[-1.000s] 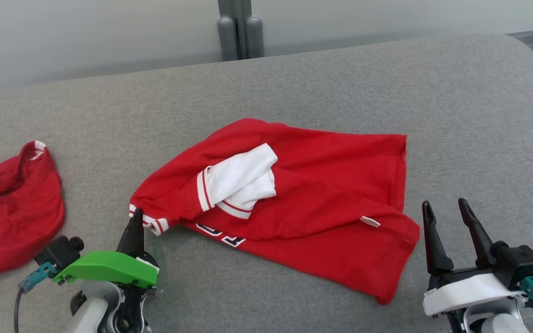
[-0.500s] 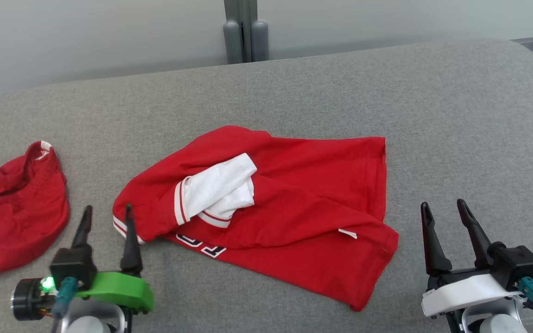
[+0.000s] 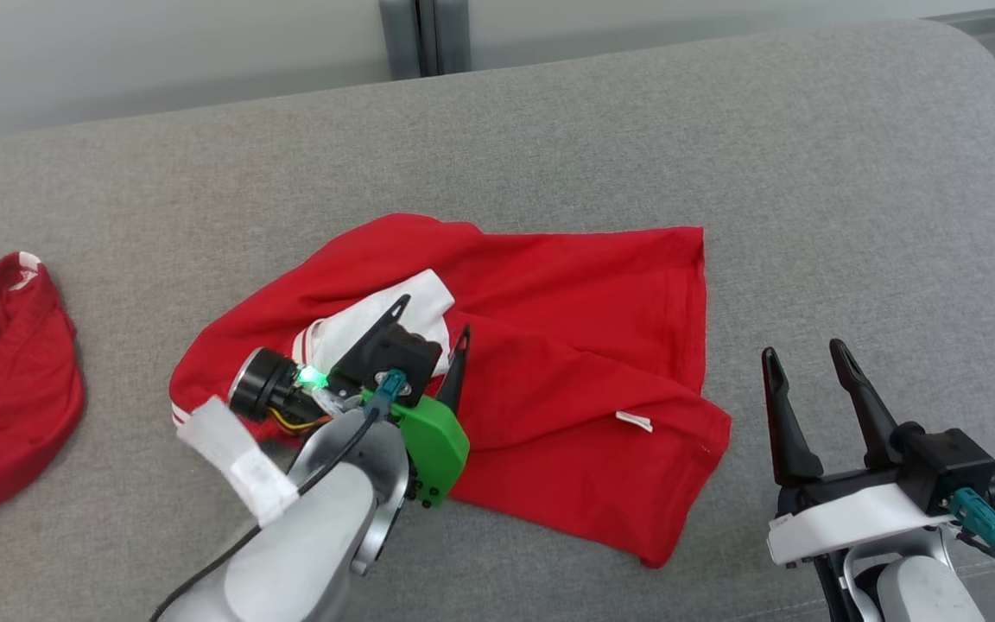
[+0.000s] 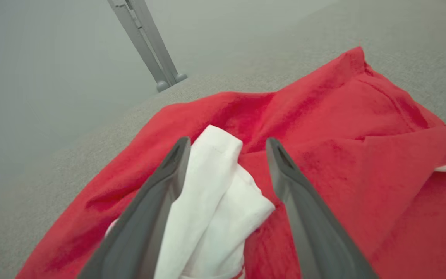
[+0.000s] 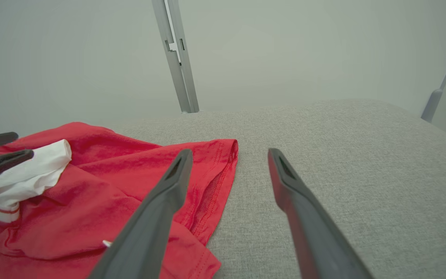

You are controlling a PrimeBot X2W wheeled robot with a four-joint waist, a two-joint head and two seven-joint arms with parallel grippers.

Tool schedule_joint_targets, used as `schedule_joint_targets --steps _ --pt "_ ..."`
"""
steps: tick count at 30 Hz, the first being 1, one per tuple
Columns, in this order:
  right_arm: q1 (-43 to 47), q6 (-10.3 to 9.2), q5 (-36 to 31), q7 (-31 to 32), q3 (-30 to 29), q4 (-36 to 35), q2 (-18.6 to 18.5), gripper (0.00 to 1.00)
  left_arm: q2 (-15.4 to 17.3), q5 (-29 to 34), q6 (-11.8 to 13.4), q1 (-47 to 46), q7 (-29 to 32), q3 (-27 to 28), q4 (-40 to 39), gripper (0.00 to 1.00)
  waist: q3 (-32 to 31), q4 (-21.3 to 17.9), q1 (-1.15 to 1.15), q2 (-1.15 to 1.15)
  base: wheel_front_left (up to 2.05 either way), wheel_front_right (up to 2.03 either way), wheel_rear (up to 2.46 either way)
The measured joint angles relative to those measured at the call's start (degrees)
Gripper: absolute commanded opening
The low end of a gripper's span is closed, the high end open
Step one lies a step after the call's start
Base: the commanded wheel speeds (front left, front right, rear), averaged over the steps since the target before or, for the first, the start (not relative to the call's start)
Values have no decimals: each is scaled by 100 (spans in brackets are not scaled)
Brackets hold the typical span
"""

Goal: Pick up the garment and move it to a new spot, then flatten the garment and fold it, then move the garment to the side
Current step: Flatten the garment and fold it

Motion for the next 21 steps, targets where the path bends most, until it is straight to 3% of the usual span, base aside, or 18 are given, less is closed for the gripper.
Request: schedule_joint_targets --steps 2,11,14,15,17,21 --pt "-17 0 0 0 26 0 1 100 -114 -73 -102 -166 258 -58 311 100 57 -67 0 0 0 0 0" --pt "-43 0 10 0 24 5 1 100 -216 76 -65 -727 624 -165 1126 100 249 -289 0 0 0 0 0" --pt "-62 0 23 0 21 12 0 100 -223 74 -65 -790 609 -166 1262 49 266 -322 0 0 0 0 0" --pt "-63 0 29 0 23 14 0 100 -224 74 -48 -812 560 -164 1290 38 262 -326 0 0 0 0 0" --pt "-71 0 41 0 27 19 0 100 -226 74 -45 -856 478 -164 1312 0 251 -325 0 0 0 0 0" --pt "-85 0 62 0 36 29 0 100 -275 38 -89 -887 444 -180 1360 0 211 -304 0 0 0 0 0"
